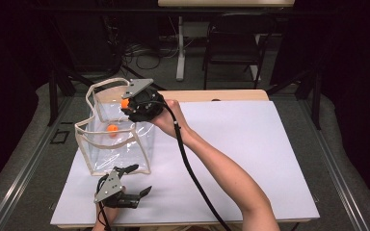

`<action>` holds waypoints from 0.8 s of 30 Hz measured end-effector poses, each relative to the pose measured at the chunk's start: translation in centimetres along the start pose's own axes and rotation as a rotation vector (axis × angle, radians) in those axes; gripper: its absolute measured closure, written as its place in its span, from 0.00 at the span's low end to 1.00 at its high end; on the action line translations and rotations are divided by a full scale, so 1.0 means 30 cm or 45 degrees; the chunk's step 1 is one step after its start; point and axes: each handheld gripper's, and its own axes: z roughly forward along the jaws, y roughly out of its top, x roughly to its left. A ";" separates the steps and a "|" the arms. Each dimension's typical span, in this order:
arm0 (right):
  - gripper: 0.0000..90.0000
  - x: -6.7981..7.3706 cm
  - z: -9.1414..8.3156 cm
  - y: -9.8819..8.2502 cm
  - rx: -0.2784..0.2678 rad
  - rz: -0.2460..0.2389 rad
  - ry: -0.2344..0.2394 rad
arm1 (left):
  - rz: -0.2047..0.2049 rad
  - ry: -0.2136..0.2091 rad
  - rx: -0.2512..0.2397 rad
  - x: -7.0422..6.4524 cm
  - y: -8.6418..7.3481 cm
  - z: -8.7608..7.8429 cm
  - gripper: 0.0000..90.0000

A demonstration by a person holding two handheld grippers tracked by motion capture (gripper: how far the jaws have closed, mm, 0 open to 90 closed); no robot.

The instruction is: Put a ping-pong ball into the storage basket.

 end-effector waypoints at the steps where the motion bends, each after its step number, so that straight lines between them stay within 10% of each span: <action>1: 0.56 0.001 0.002 0.000 0.001 -0.001 0.003 | 0.000 -0.001 0.000 0.000 0.000 0.000 0.17; 24: 0.56 0.015 0.046 0.002 0.049 -0.014 0.029 | -0.001 -0.005 0.000 0.000 0.001 0.000 0.17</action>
